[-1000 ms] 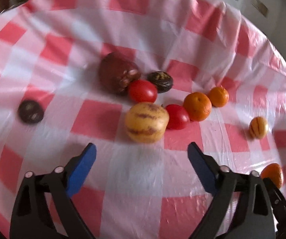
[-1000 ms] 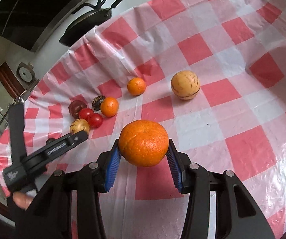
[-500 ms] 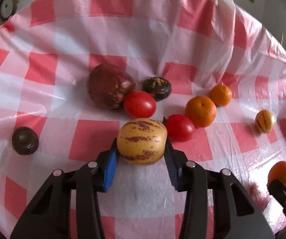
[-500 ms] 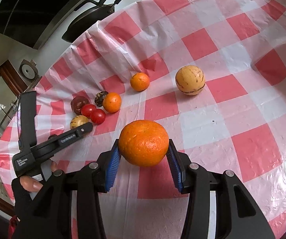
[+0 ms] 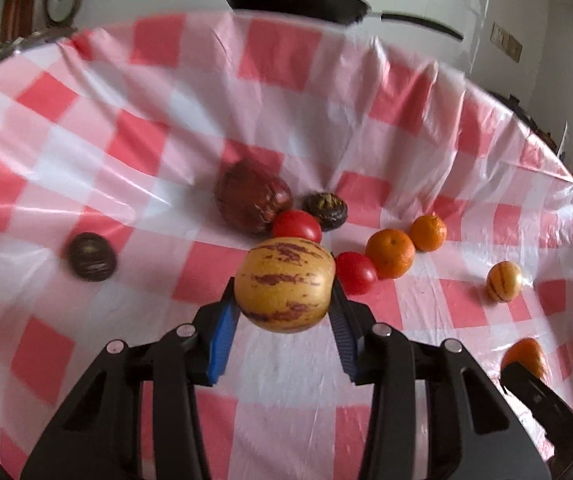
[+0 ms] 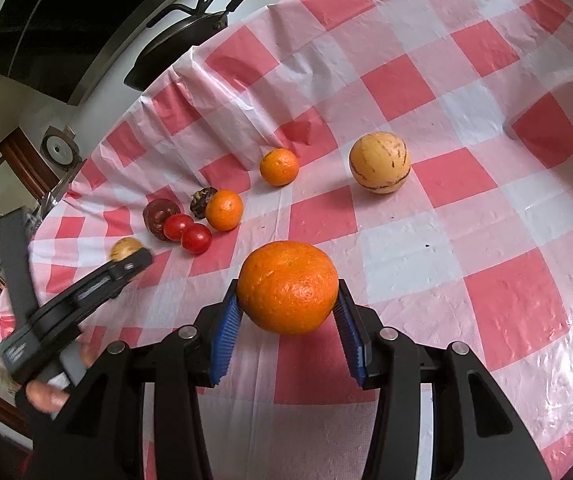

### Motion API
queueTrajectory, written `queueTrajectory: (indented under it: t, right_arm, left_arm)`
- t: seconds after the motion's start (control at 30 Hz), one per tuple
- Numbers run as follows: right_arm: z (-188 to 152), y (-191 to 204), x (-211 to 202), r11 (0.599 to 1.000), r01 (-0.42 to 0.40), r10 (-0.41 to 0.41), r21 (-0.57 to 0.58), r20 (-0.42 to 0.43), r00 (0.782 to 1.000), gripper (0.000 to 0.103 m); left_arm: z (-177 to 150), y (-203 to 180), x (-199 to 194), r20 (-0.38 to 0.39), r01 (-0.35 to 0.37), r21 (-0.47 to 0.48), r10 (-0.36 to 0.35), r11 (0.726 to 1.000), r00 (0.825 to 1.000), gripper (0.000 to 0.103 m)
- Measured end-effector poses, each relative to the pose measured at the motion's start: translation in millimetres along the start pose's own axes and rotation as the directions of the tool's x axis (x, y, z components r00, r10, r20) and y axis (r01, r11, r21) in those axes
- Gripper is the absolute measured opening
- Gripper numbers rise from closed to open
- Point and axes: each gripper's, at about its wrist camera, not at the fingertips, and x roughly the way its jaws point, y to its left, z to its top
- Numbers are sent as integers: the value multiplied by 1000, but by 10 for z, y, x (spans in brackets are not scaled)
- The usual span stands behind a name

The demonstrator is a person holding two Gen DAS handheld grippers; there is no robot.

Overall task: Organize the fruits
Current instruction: 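Carry the melon-pear and orange in both tools over the white box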

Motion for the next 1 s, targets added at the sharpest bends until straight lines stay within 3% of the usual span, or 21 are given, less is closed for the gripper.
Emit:
queueTrajectory:
  t: [0.37,0.6,0.8,0.9,1.0]
  right_arm:
    - [-114,55,-156,1000,14,-14,-9,31,999,46]
    - [-596,368,-555,997,-33,36,-72,34,999,46]
    - [-1089,684,-916,980,-104,107,-172,9,994,46]
    - [-1256,727,-971,976,-143,138,-162,-38,990,46]
    - [-1326,774,-1060,972,-156,154,-173,-28,988,46]
  left_arm:
    - [-542,219,-797,53,-16,-78,20,997,998,43]
    - [-929,380,-1314,81,-20,-106,29,994,996,44]
    - [-1273,468,-1776,97,-64,-43,68,997,993,44]
    - [-1398,590,-1977,95,-74,-37,78,997,992,44]
    - [-1523,707,-2170,102,-104,-23,106,994,989,44]
